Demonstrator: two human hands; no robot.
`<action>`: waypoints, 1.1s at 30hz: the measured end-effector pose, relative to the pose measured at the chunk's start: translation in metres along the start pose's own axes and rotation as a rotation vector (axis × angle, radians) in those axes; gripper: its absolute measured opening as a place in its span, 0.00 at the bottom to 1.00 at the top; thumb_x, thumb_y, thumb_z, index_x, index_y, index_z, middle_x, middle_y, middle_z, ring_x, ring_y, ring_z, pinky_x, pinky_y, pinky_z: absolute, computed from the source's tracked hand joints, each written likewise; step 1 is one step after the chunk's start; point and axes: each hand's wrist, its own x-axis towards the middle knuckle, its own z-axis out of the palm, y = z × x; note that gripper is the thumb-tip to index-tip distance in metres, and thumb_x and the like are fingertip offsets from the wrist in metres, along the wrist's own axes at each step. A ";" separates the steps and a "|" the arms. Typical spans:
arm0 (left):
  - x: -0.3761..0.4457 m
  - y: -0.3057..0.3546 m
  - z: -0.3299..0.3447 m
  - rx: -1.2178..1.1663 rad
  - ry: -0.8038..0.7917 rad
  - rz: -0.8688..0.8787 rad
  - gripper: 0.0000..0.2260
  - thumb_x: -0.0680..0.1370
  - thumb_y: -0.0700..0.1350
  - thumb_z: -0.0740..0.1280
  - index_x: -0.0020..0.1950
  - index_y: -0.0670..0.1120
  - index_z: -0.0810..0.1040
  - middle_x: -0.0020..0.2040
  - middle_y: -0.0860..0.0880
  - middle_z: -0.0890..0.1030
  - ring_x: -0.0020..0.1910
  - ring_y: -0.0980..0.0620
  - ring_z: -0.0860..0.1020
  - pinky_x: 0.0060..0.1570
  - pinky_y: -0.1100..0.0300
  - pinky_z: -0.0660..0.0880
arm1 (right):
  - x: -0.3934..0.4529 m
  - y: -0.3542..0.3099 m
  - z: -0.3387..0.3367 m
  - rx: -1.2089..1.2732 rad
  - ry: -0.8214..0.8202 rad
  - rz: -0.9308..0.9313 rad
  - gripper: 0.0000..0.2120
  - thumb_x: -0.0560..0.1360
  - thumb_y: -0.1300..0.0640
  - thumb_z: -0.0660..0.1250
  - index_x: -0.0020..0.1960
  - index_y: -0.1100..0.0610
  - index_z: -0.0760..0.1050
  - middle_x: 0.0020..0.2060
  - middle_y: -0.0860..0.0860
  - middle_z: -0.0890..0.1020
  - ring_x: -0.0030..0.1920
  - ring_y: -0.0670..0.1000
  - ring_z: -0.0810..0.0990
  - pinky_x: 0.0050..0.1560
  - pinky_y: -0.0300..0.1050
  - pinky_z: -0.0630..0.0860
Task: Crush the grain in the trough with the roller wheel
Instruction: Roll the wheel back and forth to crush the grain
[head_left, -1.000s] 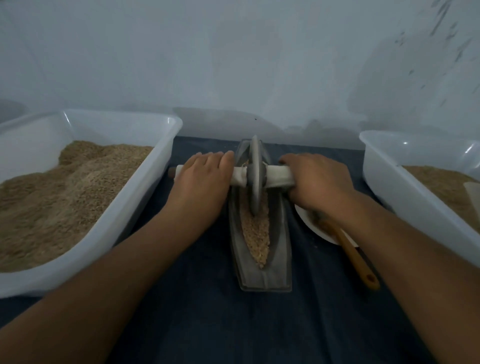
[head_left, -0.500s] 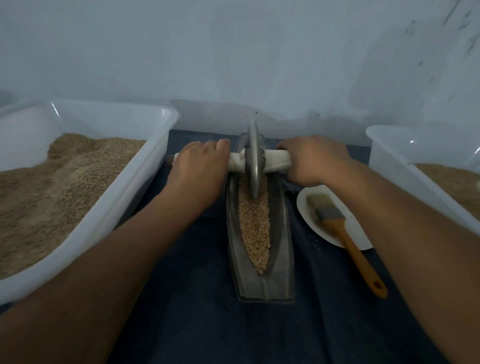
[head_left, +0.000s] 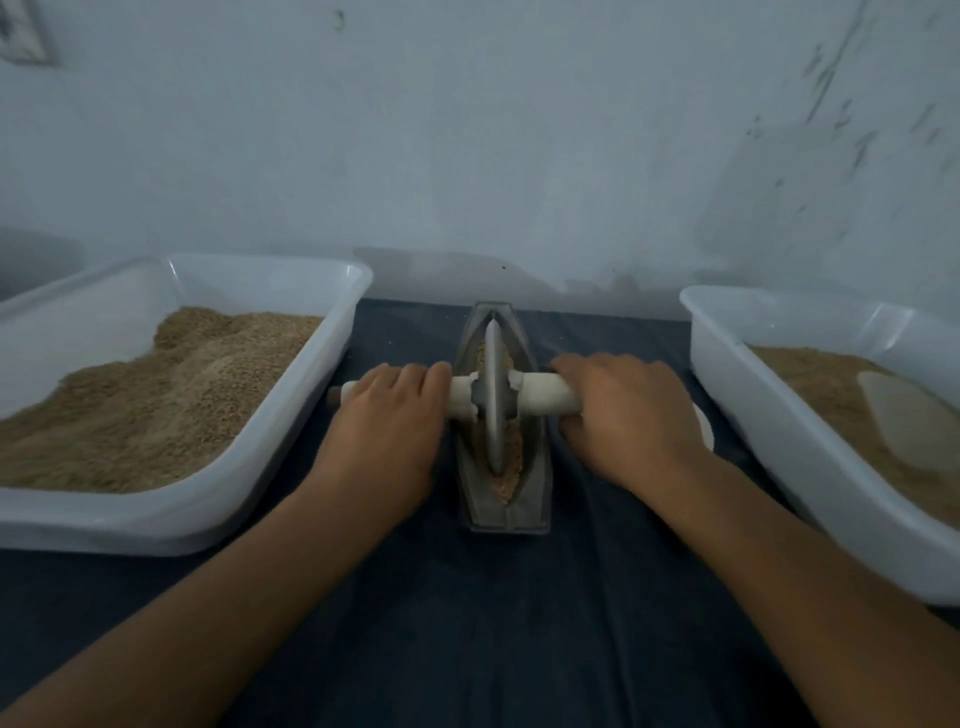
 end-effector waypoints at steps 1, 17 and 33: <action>-0.004 0.000 -0.002 -0.024 -0.001 -0.005 0.34 0.73 0.49 0.73 0.74 0.49 0.59 0.66 0.51 0.72 0.63 0.50 0.72 0.67 0.56 0.65 | -0.003 -0.001 -0.003 -0.009 0.013 -0.006 0.15 0.75 0.50 0.68 0.61 0.47 0.75 0.48 0.48 0.81 0.47 0.54 0.79 0.42 0.48 0.64; 0.066 -0.010 0.031 0.051 0.027 -0.013 0.21 0.76 0.45 0.68 0.67 0.47 0.67 0.60 0.47 0.77 0.57 0.47 0.76 0.61 0.54 0.68 | 0.054 0.024 0.045 -0.025 -0.162 0.115 0.12 0.72 0.46 0.70 0.55 0.44 0.77 0.43 0.47 0.81 0.40 0.53 0.76 0.30 0.43 0.59; 0.086 -0.018 0.040 0.027 0.048 -0.065 0.14 0.76 0.41 0.68 0.60 0.46 0.68 0.53 0.46 0.78 0.51 0.45 0.77 0.51 0.54 0.68 | 0.096 0.033 0.042 -0.014 -0.324 0.083 0.08 0.71 0.45 0.71 0.49 0.42 0.76 0.41 0.45 0.78 0.36 0.48 0.73 0.31 0.40 0.61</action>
